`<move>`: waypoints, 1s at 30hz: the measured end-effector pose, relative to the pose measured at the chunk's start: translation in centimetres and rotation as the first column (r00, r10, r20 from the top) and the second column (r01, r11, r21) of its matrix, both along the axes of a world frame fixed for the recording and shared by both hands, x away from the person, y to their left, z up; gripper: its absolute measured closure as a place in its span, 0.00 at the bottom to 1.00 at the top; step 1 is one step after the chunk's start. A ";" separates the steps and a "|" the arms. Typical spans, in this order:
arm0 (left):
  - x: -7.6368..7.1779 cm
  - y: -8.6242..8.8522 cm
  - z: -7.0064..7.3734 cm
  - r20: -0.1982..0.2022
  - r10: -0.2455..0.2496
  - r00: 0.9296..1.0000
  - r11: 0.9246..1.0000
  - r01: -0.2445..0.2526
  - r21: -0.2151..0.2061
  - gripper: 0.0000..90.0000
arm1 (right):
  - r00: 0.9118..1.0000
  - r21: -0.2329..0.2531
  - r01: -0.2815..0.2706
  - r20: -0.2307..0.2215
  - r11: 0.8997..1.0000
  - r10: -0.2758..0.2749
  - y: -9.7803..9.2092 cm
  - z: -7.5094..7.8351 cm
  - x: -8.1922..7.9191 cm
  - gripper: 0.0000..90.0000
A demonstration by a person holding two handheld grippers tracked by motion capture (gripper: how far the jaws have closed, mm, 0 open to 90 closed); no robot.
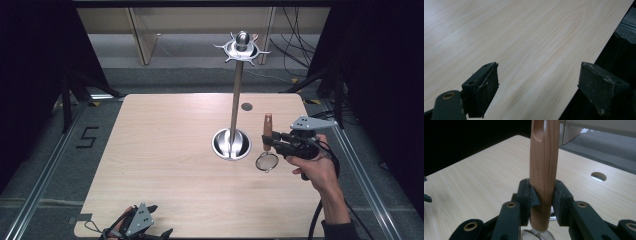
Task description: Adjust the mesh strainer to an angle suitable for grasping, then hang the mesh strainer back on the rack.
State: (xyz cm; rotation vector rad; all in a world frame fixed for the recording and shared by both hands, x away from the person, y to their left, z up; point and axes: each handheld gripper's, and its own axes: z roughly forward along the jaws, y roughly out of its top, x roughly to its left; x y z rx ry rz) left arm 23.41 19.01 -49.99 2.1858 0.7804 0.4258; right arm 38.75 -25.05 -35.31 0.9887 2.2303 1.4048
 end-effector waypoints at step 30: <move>-0.5 0.4 0.1 0.009 0.008 1.000 1.000 -0.008 -0.008 0.17 | 0.993 0.112 -0.055 0.115 0.992 0.042 3.0 5.2 1.5 0.79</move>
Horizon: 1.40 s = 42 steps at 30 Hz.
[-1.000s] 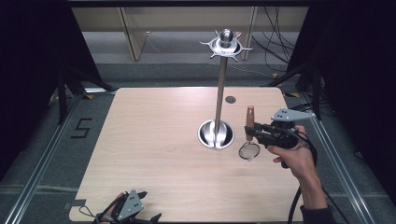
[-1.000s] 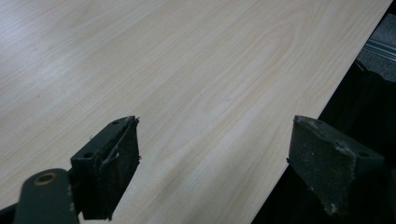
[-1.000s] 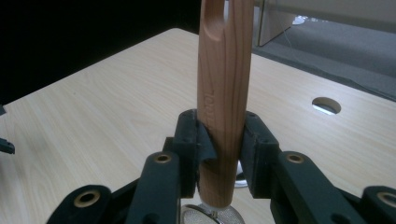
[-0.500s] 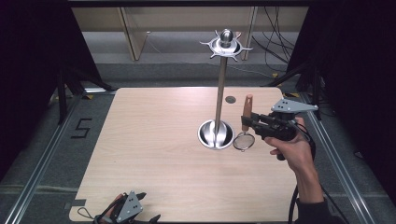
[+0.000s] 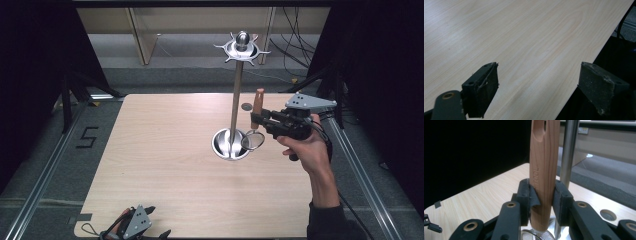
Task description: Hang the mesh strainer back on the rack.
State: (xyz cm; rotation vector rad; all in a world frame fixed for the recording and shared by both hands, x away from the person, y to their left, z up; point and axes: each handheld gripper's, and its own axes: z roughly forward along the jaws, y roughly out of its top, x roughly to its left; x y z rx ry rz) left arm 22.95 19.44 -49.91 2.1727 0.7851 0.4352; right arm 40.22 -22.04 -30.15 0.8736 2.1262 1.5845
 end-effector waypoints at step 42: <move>-0.1 -0.1 -0.1 -0.002 -0.010 1.000 1.000 0.010 0.008 0.17 | 1.000 -0.021 -0.013 -0.025 1.000 0.012 1.6 5.5 4.1 0.79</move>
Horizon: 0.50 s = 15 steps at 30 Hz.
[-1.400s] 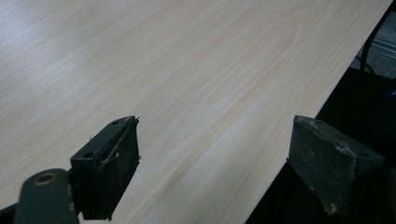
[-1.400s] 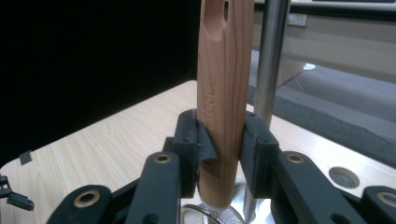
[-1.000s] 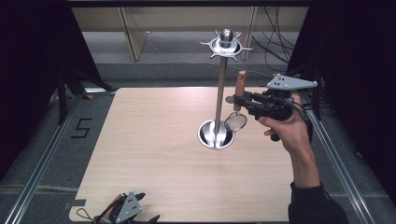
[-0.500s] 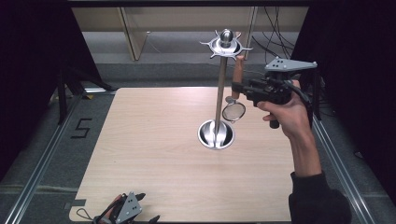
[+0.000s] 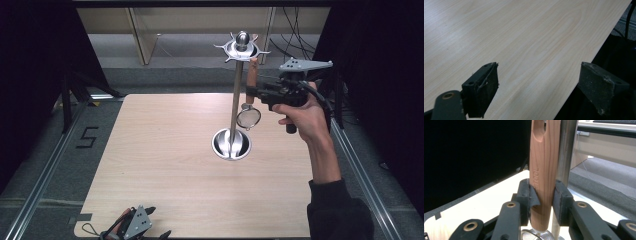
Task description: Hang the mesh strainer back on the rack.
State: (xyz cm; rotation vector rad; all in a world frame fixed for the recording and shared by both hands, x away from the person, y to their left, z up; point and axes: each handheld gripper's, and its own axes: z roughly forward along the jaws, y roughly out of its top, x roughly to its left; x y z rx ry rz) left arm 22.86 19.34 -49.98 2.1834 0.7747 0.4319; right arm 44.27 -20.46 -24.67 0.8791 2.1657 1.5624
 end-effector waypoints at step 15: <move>0.0 0.0 0.1 -0.016 -0.017 1.000 1.000 0.017 -0.001 0.17 | 1.000 -0.010 -0.006 0.002 1.000 0.006 -0.1 -0.8 0.3 0.75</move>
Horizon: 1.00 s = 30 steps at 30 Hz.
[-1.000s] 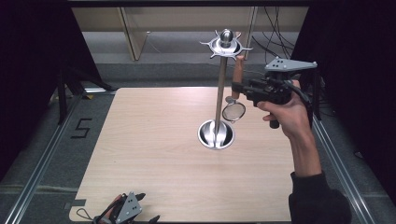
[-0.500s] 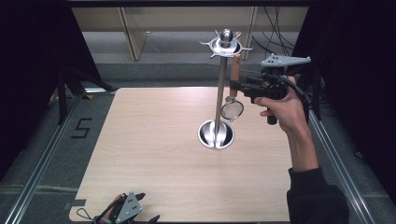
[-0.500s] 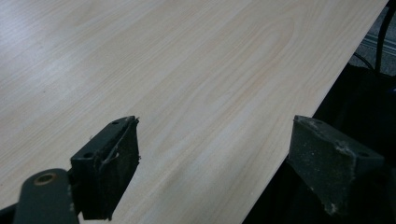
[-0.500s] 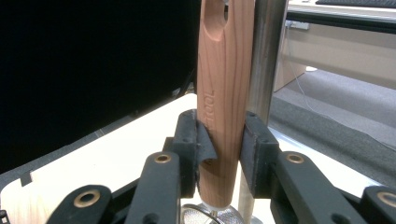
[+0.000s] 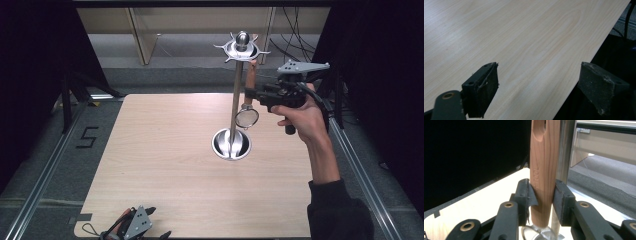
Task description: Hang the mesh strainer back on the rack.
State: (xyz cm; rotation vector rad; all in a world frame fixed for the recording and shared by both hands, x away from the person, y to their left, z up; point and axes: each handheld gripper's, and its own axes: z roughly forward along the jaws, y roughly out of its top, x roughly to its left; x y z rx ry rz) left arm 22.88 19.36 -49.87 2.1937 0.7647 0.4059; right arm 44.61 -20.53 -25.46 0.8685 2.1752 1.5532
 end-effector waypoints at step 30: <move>-0.1 -0.1 -0.2 0.019 0.023 1.000 1.000 -0.023 -0.011 0.17 | 0.998 0.050 0.055 0.030 0.997 -0.056 -3.1 -5.0 -4.1 0.58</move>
